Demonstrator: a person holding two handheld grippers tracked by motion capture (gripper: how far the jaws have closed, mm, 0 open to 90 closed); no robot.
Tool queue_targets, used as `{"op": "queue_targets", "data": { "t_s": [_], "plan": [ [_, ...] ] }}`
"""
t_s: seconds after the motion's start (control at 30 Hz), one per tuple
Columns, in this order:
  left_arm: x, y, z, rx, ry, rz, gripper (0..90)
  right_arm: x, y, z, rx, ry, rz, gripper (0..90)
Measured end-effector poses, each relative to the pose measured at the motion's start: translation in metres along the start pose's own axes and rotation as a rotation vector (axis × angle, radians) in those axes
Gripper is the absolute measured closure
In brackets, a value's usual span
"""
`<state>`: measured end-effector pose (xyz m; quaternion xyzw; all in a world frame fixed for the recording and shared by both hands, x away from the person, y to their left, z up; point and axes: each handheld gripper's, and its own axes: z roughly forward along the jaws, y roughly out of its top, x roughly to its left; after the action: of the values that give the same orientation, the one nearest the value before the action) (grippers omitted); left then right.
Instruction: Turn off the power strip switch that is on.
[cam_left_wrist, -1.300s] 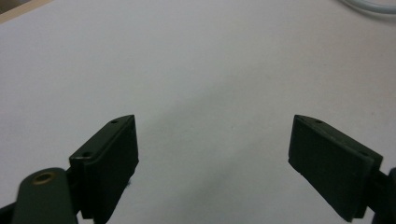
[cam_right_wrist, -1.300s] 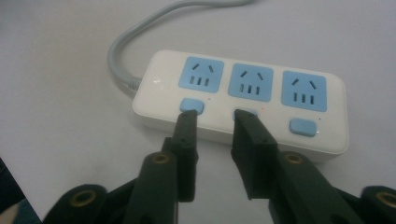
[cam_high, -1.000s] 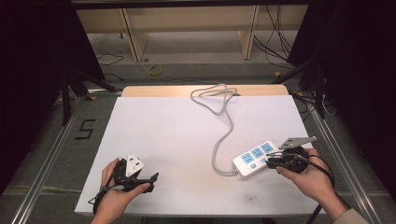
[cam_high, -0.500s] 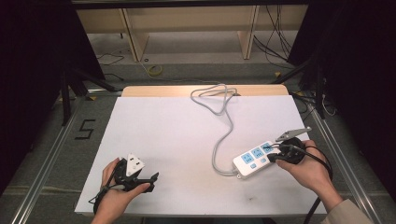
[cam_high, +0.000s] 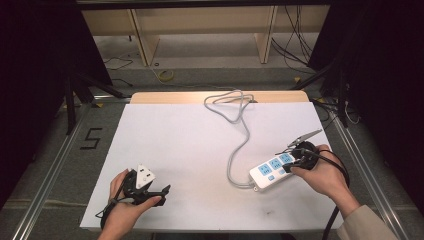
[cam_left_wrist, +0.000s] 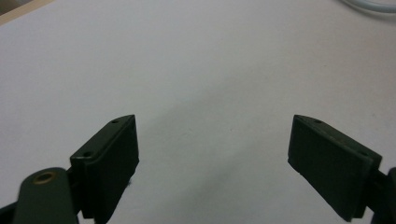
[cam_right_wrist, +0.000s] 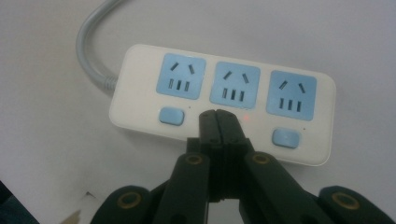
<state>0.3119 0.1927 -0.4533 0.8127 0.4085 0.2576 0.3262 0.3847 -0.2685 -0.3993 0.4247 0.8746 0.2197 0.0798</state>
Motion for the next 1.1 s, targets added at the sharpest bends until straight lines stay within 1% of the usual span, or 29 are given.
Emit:
{"op": "queue_targets", "data": {
  "t_s": [0.17,0.23,0.33,0.37,0.53,0.63,0.9,1.1],
  "plan": [
    [-0.001,0.000,0.000,-0.004,-0.002,-0.002,15.8,-0.001,0.004,0.000,0.006,0.000,0.007,90.0],
    [0.000,0.000,0.000,0.002,0.000,0.001,15.8,-0.002,0.005,0.000,0.005,-0.002,0.006,90.0],
    [0.000,0.000,0.000,-0.003,0.002,0.000,15.8,-0.003,0.006,0.000,0.009,0.004,-0.001,90.0],
    [0.000,0.000,0.000,-0.001,0.001,-0.001,15.8,-0.003,0.007,0.000,0.016,-0.005,0.001,90.0],
    [0.000,0.000,0.000,-0.002,-0.001,0.001,15.8,-0.005,0.009,0.001,0.022,-0.006,0.004,90.0],
    [0.000,0.000,0.000,0.001,-0.005,0.003,15.8,-0.006,0.012,0.002,0.032,-0.016,0.006,90.0],
    [0.000,0.000,0.000,0.004,-0.002,0.005,15.9,-0.008,0.017,0.005,0.049,-0.005,0.018,90.0],
    [0.000,0.000,0.001,0.005,-0.002,0.007,15.8,-0.010,0.019,0.007,0.060,-0.008,0.025,90.0]
  ]
}}
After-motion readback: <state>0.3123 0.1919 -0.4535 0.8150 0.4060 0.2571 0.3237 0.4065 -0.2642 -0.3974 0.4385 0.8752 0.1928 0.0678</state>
